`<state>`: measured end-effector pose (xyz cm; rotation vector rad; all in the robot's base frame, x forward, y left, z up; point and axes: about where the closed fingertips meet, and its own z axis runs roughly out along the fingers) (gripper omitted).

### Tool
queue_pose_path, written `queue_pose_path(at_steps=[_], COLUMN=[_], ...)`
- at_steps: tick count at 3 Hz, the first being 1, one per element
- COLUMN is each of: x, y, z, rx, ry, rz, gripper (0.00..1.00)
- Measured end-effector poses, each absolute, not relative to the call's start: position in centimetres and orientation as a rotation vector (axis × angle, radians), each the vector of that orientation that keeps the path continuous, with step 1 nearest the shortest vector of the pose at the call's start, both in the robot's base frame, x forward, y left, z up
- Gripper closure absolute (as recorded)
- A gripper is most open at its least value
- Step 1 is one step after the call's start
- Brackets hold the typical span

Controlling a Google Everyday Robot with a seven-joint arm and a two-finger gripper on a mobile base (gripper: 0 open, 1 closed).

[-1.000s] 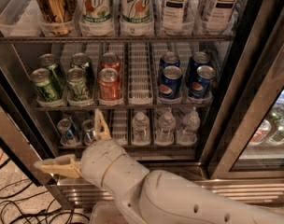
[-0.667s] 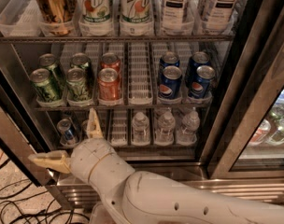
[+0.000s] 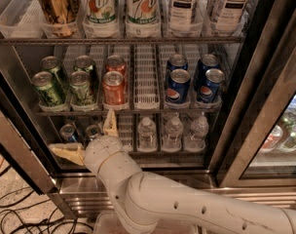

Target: Pick green can from middle shelf of fridge

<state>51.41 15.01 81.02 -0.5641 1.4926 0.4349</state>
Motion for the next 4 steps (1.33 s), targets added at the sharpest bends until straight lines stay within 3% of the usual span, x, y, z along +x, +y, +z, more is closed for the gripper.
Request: queue_pose_path(at_steps=[4], x=[55.0], y=[14.6], z=[82.4], rx=[-0.511], ry=[1.419], rz=[0.397], gripper=[0.0])
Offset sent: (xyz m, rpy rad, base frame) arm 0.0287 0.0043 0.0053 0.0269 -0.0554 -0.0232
